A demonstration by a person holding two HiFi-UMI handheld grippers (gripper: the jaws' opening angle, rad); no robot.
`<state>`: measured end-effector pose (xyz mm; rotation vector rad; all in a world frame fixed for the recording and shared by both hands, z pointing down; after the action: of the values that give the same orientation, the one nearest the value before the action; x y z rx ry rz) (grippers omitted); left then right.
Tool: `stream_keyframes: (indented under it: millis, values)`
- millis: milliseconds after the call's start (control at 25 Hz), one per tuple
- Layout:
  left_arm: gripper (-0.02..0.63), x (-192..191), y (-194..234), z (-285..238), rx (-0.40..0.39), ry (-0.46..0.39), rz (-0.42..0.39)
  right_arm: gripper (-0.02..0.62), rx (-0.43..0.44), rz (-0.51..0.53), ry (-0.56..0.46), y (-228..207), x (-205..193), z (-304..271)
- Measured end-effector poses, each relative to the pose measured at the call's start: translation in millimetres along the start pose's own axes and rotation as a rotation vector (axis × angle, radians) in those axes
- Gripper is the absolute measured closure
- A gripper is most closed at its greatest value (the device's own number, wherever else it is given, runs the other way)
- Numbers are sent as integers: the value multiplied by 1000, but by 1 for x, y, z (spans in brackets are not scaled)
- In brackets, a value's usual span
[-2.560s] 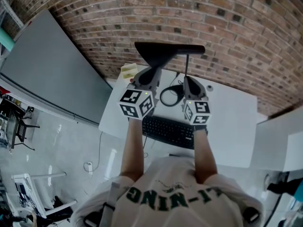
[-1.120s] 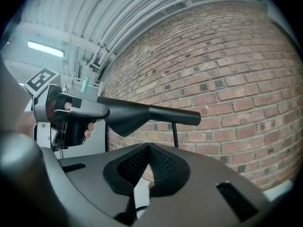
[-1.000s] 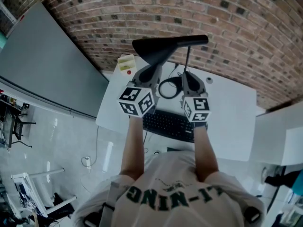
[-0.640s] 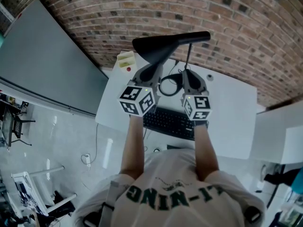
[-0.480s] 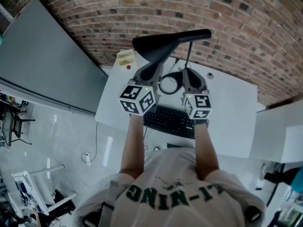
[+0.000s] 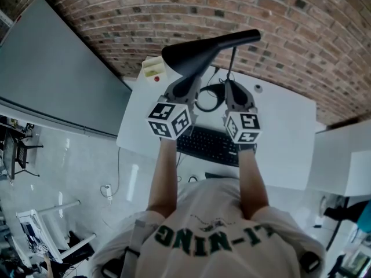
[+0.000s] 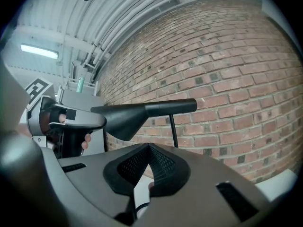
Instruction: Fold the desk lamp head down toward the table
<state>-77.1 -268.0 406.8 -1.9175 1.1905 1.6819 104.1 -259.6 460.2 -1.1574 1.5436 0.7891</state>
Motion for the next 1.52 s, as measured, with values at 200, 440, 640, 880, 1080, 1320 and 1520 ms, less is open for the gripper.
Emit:
stream_keyframes:
  millis: [200,440,640,880,1080,1320,1520]
  values:
    - [591,-9,2,-5,-8,13,15,601,0,8,-4,-2,0,0]
    - [588,-17,4,-10,-16,26,30,601,-2,-5,0,-3,-3,-1]
    - [584,-25,6,-15,-22,31,39,601,-1,-8,2,-3,-4,-2]
    - [584,-31,6,-19,-38,34,66,601,-11,-10,4,-8,-2,-3]
    - [583,-34,7,-21,-42,38,72,601,-15,-18,4,-8,-2,-4]
    - [581,-38,7,-24,-45,40,87,601,-18,-15,2,-9,-2,-4]
    - [581,-42,8,-27,-47,42,100,601,-19,-15,5,-10,-3,-4]
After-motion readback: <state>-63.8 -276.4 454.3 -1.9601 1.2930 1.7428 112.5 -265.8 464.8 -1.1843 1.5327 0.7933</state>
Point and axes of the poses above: the fingertips, and each gripper's own axes: z backward along the fingers, y to its left, x out of its top, the point moved 7 cm from there along z, backward along the fingers, and after that the axes turned 12 degrees about y, right-handed, at the moved point
